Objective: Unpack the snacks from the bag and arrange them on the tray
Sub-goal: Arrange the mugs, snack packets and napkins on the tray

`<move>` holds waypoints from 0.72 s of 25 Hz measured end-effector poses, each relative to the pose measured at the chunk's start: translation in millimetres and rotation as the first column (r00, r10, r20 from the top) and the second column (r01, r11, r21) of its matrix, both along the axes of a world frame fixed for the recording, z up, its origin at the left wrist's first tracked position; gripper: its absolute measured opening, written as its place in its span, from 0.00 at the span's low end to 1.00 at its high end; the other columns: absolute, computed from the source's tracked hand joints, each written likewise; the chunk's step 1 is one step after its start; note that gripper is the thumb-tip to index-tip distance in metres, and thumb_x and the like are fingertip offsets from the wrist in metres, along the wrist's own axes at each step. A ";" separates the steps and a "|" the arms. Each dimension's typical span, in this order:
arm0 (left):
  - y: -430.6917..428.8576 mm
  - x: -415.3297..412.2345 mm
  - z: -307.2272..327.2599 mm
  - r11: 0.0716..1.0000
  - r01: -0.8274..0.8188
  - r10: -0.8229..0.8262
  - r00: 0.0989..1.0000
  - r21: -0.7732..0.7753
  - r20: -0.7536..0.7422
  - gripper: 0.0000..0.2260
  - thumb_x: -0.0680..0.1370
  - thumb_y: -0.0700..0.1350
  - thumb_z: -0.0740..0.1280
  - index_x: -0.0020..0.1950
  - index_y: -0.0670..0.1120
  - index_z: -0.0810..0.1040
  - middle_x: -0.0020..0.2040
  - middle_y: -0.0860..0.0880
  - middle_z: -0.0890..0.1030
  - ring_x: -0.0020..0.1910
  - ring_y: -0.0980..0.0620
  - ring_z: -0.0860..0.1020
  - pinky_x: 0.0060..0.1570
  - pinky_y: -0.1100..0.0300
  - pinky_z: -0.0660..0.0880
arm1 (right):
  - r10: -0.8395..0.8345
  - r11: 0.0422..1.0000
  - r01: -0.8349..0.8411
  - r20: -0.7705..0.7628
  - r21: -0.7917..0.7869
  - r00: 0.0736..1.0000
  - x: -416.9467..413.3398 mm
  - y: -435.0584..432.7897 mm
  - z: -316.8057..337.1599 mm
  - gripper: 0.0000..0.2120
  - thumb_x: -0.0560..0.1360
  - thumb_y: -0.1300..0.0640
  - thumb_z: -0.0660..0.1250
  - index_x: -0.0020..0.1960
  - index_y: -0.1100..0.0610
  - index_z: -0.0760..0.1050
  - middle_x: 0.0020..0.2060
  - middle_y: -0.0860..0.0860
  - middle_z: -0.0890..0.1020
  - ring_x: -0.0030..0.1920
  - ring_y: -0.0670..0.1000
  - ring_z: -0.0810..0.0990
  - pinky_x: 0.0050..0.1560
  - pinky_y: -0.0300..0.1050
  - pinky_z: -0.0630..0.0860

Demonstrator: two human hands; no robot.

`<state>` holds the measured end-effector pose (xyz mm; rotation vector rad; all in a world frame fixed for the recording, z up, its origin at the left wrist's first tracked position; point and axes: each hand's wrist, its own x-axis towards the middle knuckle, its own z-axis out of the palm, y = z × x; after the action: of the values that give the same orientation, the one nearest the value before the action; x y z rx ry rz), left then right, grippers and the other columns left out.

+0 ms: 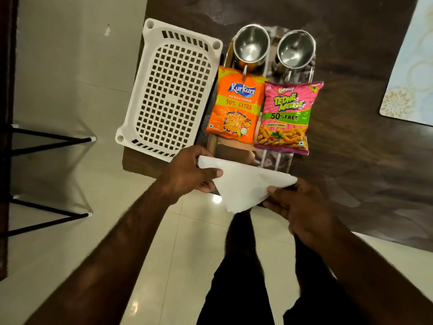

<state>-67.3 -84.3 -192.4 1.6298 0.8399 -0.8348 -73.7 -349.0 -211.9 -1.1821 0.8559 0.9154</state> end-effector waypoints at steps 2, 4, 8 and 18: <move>-15.1 -8.9 -3.0 0.986 -0.105 0.098 0.993 0.128 0.065 0.16 0.71 0.39 0.78 0.54 0.45 0.75 0.49 0.40 0.83 0.34 0.44 0.86 0.32 0.54 0.82 | 0.025 0.995 -0.021 0.039 -0.095 0.999 0.9 0.6 0.2 0.14 0.73 0.66 0.75 0.57 0.56 0.82 0.48 0.55 0.88 0.47 0.54 0.88 0.43 0.45 0.84; -27.3 -10.8 -4.8 0.958 -0.133 0.105 0.987 0.256 0.120 0.18 0.71 0.42 0.78 0.55 0.47 0.73 0.49 0.44 0.82 0.37 0.46 0.86 0.33 0.51 0.84 | 0.098 0.971 -0.081 0.069 -0.226 0.993 3.7 1.6 1.1 0.14 0.72 0.63 0.77 0.56 0.55 0.81 0.46 0.55 0.88 0.43 0.53 0.89 0.42 0.48 0.85; -37.8 -7.8 -10.3 0.919 -0.097 0.036 0.986 0.381 0.164 0.20 0.73 0.46 0.77 0.59 0.51 0.72 0.50 0.49 0.82 0.41 0.50 0.85 0.37 0.51 0.85 | 0.282 0.902 -0.228 0.101 -0.367 0.954 20.5 6.1 3.8 0.17 0.74 0.59 0.76 0.60 0.54 0.76 0.46 0.53 0.87 0.39 0.51 0.89 0.44 0.53 0.86; -38.0 1.1 -17.6 0.886 0.024 -0.091 0.988 0.464 0.123 0.24 0.72 0.51 0.76 0.60 0.50 0.66 0.51 0.45 0.82 0.44 0.41 0.84 0.46 0.43 0.83 | 0.366 0.840 -0.290 0.085 -0.458 0.927 35.2 7.6 16.7 0.27 0.71 0.58 0.78 0.62 0.52 0.64 0.38 0.55 0.85 0.31 0.54 0.87 0.35 0.53 0.85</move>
<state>-66.2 -122.3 -210.1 2.1151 0.9400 -0.5727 -38.5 -341.5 -195.2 -1.8210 0.7508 0.9027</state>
